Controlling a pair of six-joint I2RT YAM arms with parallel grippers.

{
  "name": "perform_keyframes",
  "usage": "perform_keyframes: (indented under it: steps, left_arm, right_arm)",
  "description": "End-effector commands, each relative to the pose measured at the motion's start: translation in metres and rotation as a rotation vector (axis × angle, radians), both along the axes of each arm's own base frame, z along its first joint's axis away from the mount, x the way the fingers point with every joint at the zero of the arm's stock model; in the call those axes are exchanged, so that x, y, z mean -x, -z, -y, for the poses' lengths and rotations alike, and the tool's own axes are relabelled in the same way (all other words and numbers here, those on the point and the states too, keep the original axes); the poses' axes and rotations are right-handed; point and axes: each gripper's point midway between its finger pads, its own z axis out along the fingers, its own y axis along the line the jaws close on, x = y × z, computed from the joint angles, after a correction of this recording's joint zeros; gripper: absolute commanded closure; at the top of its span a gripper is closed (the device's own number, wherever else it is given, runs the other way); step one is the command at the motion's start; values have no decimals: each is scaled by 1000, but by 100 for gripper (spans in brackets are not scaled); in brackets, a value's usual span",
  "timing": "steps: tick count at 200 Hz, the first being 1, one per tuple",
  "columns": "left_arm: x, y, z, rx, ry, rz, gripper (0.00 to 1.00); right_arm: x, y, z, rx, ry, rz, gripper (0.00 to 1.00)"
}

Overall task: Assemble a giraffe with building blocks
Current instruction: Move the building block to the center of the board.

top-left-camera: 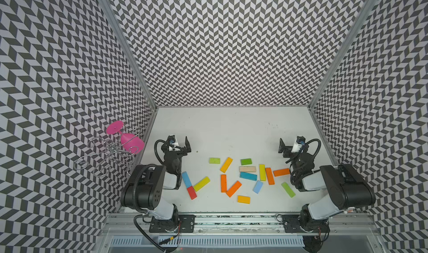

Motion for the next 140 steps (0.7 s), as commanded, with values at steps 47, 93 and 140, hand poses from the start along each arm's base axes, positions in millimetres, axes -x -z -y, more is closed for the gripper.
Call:
perform_keyframes:
  steps: [47,93,140]
  left_arm:
    - [-1,-4,0,-8,5,15,0]
    - [-1,-5,0,-7,7,18,0]
    - [-2,-4,0,-6,11,15,0]
  right_arm:
    - [-3,-13,1,10,0,53,0]
    - [-4,-13,1,10,1,53,1]
    - [-3,-14,1,10,0,56,1]
